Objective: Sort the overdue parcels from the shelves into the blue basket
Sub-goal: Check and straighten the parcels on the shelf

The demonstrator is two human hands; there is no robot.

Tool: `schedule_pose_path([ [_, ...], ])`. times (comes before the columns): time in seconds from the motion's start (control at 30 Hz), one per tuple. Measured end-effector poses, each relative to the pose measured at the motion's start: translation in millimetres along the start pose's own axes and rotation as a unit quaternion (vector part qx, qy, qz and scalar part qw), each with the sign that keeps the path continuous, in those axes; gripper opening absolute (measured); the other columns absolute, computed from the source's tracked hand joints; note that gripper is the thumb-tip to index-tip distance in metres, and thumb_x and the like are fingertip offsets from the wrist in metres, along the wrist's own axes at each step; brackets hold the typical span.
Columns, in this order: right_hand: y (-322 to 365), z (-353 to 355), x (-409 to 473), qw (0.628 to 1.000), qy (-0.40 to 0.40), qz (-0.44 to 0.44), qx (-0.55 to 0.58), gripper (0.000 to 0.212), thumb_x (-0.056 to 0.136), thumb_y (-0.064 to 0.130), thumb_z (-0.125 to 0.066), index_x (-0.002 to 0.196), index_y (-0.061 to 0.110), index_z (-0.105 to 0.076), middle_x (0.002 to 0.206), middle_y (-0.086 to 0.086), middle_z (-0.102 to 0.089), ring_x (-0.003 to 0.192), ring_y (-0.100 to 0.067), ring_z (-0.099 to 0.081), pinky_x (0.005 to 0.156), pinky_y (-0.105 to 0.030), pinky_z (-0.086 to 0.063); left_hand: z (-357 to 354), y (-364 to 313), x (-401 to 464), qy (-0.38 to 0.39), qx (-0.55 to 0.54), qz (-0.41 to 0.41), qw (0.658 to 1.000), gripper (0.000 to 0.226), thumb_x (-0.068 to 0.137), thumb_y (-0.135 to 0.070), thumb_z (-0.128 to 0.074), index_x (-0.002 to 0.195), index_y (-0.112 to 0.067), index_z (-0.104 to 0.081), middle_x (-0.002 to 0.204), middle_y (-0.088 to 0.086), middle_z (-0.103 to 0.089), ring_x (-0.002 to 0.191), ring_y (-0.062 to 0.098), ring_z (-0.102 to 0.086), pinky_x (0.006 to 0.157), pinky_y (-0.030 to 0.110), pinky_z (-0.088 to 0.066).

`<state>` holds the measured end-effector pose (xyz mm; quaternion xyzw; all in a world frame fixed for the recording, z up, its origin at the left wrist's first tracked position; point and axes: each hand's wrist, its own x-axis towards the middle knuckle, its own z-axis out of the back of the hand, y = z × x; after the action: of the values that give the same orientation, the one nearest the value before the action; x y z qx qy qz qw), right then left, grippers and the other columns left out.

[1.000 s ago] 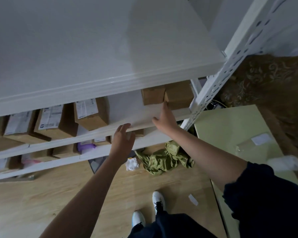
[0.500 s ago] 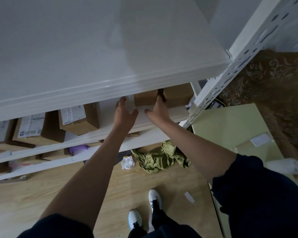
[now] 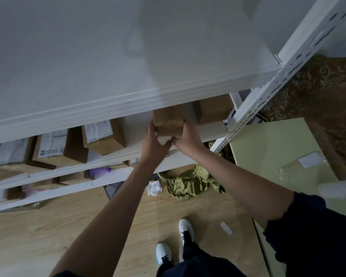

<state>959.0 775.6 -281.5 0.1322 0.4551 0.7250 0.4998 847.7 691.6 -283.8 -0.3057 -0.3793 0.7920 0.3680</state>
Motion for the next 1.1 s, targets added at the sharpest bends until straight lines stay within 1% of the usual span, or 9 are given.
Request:
schedule_pose_path([
  [0.13,-7,-9,-52,0.999,0.014,0.042,0.01,0.06,0.082,0.011,-0.078,0.135,0.02,-0.051,0.125,0.002,-0.058,0.107,-0.011,-0.06,0.08,-0.009,-0.043,2,21,-54,-0.016,-0.001,-0.013,1.0,0.081,0.08,-0.018,-0.08,0.148,-0.021,-0.037,0.136,0.0,-0.057,0.121,0.02,-0.059,0.098,0.043,-0.055],
  [0.2,-12,-12,-73,0.999,0.027,0.041,-0.003,0.065,0.085,0.013,-0.077,0.142,0.018,-0.046,0.132,0.0,-0.055,0.113,-0.012,-0.057,0.084,-0.008,-0.04,3,28,-76,-0.019,0.025,-0.012,0.999,0.082,0.081,-0.016,-0.079,0.151,-0.018,-0.035,0.138,0.002,-0.056,0.12,0.02,-0.057,0.095,0.037,-0.053],
  [0.3,-20,-16,-89,0.998,0.037,0.034,-0.023,0.072,0.087,0.016,-0.076,0.149,0.017,-0.04,0.139,-0.001,-0.052,0.123,-0.016,-0.055,0.092,-0.017,-0.04,6,32,-95,-0.018,0.029,-0.008,0.999,0.079,0.083,-0.012,-0.078,0.151,-0.016,-0.037,0.136,0.002,-0.056,0.12,0.019,-0.056,0.096,0.033,-0.05],
  [0.4,-20,-16,-95,0.998,0.034,0.03,-0.034,0.071,0.089,0.016,-0.074,0.151,0.017,-0.039,0.138,-0.003,-0.052,0.123,-0.018,-0.055,0.09,-0.019,-0.039,11,31,-99,-0.016,0.014,-0.002,1.0,0.085,0.084,-0.011,-0.077,0.155,-0.019,-0.029,0.139,0.001,-0.055,0.125,0.02,-0.056,0.102,0.04,-0.052],
  [0.53,-19,-15,-95,0.999,0.027,0.036,-0.025,0.077,0.09,0.015,-0.073,0.156,0.016,-0.033,0.137,-0.009,-0.052,0.121,-0.022,-0.055,0.091,-0.022,-0.04,21,21,-98,-0.017,0.029,-0.043,0.999,0.109,0.086,-0.008,-0.077,0.16,-0.034,-0.001,0.155,0.005,-0.037,0.134,0.022,-0.05,0.105,0.04,-0.05],
  [0.7,-10,-19,-87,0.999,0.03,0.017,0.034,0.067,0.086,0.009,-0.074,0.146,0.012,-0.043,0.113,0.007,-0.06,0.105,-0.014,-0.061,0.074,-0.005,-0.042,30,5,-77,0.009,0.152,-0.113,0.982,0.113,0.08,-0.012,-0.084,0.161,-0.023,-0.007,0.16,0.013,-0.019,0.139,0.038,-0.043,0.107,0.052,-0.048],
  [0.83,-14,-31,-76,0.992,0.032,-0.087,0.088,0.077,0.084,0.02,-0.079,0.146,0.006,-0.035,0.123,-0.002,-0.061,0.115,-0.023,-0.061,0.086,-0.027,-0.046,31,-2,-60,0.029,0.195,-0.095,0.976,0.117,0.079,-0.014,-0.085,0.162,-0.023,-0.003,0.162,0.016,-0.013,0.144,0.042,-0.034,0.114,0.051,-0.04],
  [1.0,-13,-30,-70,0.981,0.056,-0.138,0.124,0.031,0.084,0.014,-0.077,0.112,0.006,-0.068,0.101,-0.006,-0.072,0.095,-0.024,-0.067,0.067,-0.024,-0.047,35,-6,-57,0.018,0.219,-0.087,0.972,0.112,0.083,-0.019,-0.082,0.162,-0.018,-0.003,0.164,0.018,-0.008,0.148,0.04,-0.028,0.117,0.046,-0.033],
  [1.1,-10,-22,-66,0.991,0.065,-0.093,0.065,0.014,0.083,0.014,-0.07,0.095,0.007,-0.069,0.082,-0.001,-0.068,0.083,-0.023,-0.065,0.062,-0.026,-0.044,39,0,-61,-0.012,0.219,-0.093,0.971,0.105,0.087,-0.02,-0.078,0.162,-0.015,-0.004,0.163,0.019,-0.011,0.148,0.039,-0.028,0.118,0.046,-0.033],
])
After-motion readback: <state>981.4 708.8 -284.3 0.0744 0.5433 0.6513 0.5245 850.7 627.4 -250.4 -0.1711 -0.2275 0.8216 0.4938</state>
